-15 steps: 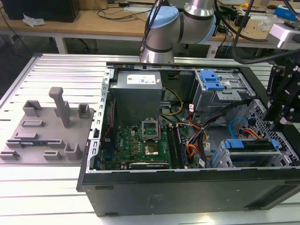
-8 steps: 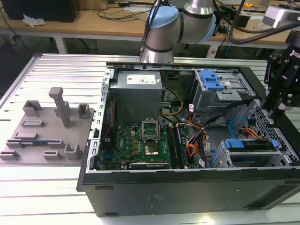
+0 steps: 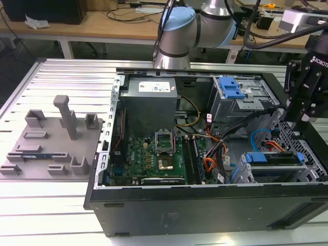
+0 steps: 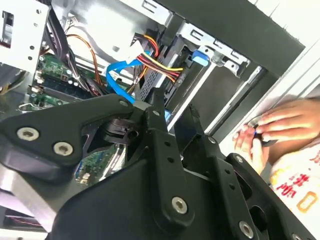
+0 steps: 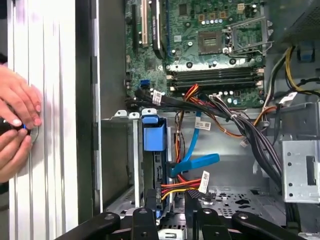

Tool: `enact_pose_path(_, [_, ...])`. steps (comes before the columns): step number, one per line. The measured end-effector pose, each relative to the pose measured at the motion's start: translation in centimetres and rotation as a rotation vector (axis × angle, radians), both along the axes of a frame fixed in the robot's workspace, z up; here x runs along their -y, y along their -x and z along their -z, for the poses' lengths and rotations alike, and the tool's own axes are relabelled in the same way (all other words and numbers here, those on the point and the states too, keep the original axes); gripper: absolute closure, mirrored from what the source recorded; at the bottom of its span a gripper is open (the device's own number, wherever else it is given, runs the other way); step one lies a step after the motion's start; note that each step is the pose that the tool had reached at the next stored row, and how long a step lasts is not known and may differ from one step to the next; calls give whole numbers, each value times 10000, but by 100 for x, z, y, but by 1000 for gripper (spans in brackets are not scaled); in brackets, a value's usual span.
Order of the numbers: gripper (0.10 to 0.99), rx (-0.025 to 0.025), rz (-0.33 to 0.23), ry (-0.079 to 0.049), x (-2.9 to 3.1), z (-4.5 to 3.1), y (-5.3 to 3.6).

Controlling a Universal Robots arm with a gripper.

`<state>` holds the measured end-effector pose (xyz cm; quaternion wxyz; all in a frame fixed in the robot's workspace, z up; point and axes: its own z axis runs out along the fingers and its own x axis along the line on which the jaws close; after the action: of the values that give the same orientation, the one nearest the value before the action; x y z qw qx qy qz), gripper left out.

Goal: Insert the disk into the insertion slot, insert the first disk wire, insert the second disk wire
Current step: 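Insert the second disk wire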

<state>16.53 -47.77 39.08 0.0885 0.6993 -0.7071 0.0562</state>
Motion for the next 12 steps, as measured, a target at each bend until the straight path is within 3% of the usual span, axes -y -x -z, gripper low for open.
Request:
enact_pose_path(2, [725,0,-723,-1,-11,5,1])
enact_pose_path(5, [725,72,-738,1,-19,35,116])
enact_pose_path(8, [725,164,-760,3,-19,101,348])
enact_pose_path(10, [725,186,-1054,4,-18,113,349])
enact_pose_path(12, [725,326,-1434,10,-18,130,349])
